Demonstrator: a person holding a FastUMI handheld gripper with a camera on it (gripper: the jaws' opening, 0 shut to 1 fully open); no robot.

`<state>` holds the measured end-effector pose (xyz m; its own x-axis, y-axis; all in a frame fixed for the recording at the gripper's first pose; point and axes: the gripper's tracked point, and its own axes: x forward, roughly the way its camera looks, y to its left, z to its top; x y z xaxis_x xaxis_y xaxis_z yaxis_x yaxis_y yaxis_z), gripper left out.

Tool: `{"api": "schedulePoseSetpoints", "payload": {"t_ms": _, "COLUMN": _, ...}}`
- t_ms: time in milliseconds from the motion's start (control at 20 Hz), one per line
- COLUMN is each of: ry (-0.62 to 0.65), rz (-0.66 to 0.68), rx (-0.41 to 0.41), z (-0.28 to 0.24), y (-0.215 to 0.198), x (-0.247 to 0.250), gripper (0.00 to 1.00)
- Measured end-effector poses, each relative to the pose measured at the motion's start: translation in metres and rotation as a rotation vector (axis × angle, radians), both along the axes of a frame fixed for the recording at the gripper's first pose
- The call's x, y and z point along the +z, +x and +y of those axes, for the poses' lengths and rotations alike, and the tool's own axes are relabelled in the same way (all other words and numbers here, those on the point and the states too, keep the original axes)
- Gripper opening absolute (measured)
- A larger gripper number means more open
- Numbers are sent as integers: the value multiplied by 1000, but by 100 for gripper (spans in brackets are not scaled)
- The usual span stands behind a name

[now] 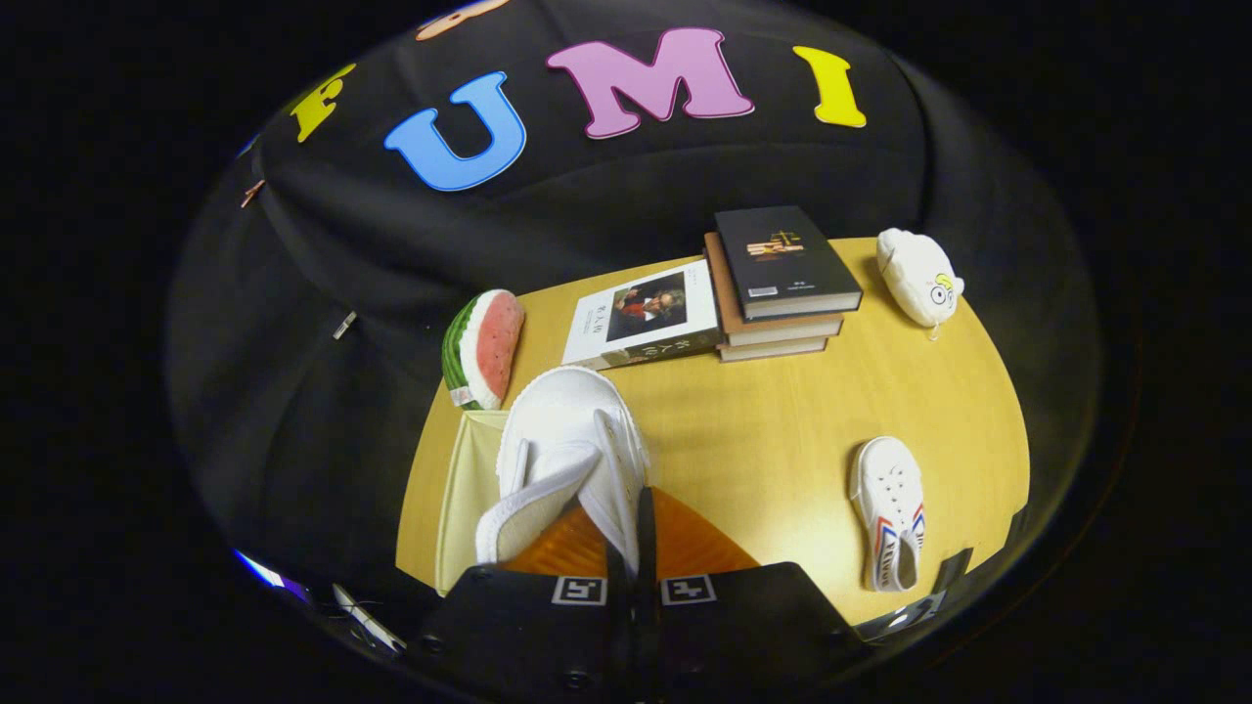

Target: Open the storage box then place both shoes into the box .Put the left shoe in first, then the right shoe, with the right side of both shoes facing outward in a uniform manner.

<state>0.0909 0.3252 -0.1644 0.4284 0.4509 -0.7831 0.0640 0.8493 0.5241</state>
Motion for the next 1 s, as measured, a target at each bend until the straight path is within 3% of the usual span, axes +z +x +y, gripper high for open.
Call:
{"api": "schedulePoseSetpoints", "payload": {"t_ms": 350, "ry": -51, "rz": 161, "rx": 20, "z": 94, "y": -16, "x": -39, "gripper": 5}}
{"api": "schedulePoseSetpoints", "payload": {"t_ms": 1000, "ry": -120, "rz": 208, "rx": -102, "z": 133, "y": -9, "x": -61, "gripper": 6}}
